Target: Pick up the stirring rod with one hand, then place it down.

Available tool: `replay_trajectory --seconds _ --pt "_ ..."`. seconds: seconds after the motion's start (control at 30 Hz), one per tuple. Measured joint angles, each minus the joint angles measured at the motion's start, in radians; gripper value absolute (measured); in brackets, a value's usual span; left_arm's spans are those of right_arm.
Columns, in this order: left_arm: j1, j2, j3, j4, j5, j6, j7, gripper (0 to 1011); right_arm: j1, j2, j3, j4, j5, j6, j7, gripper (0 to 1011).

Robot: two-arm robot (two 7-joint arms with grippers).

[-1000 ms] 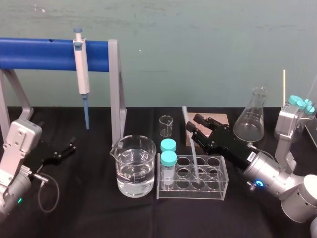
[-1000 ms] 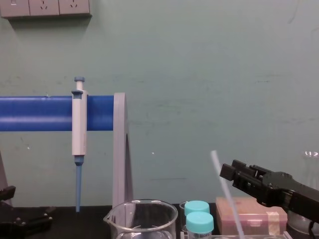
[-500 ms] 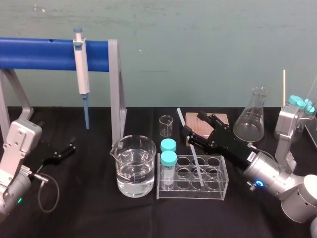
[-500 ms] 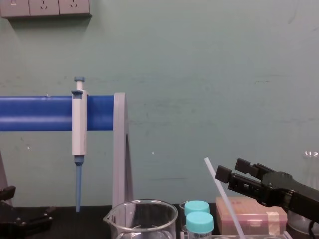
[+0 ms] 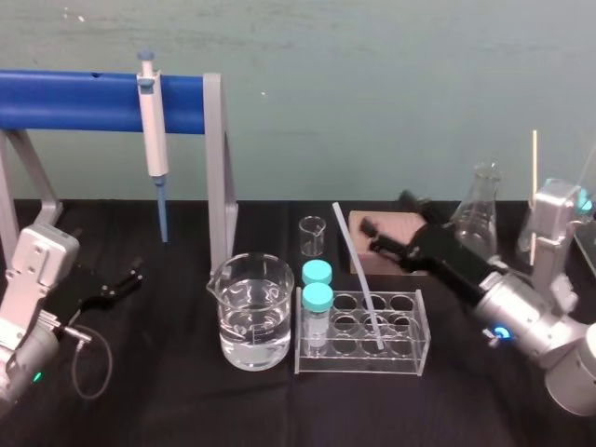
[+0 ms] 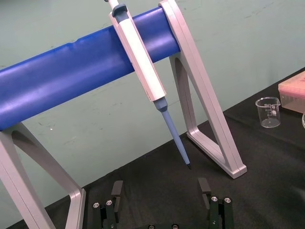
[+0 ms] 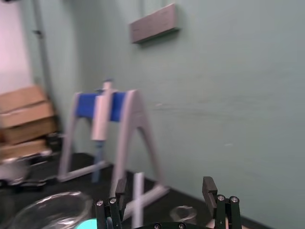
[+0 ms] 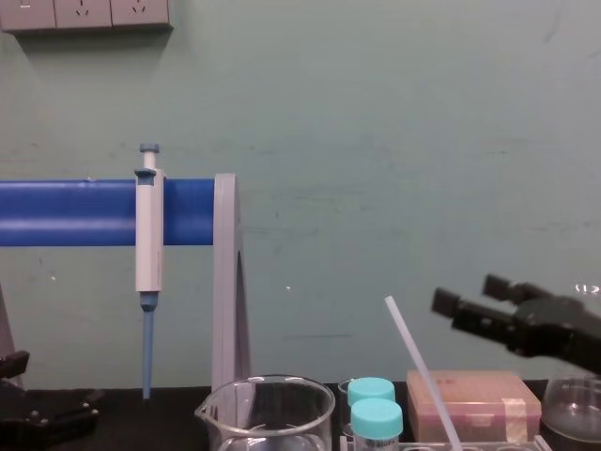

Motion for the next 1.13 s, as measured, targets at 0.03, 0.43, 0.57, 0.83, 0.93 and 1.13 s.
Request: replay_trajectory --seconds 0.03,0.43,0.57,0.83,0.93,1.13 --pt "0.000 0.000 0.000 0.000 0.000 0.000 0.000 1000 -0.012 0.003 0.009 -0.019 -0.010 0.000 -0.030 1003" --pt "0.000 0.000 0.000 0.000 0.000 0.000 0.000 1000 -0.176 -0.007 0.140 -0.157 -0.152 0.022 -0.417 1003" --pt "0.000 0.000 0.000 0.000 0.000 0.000 0.000 1000 -0.185 -0.019 0.157 -0.140 -0.167 0.035 -0.443 1003" --pt "0.000 0.000 0.000 0.000 0.000 0.000 0.000 1000 -0.184 -0.025 0.161 -0.126 -0.173 0.044 -0.443 1003" --pt "0.000 0.000 0.000 0.000 0.000 0.000 0.000 1000 -0.184 -0.024 0.161 -0.127 -0.173 0.043 -0.443 1003" --pt "0.000 0.000 0.000 0.000 0.000 0.000 0.000 1000 -0.184 -0.024 0.160 -0.128 -0.172 0.043 -0.444 1003"
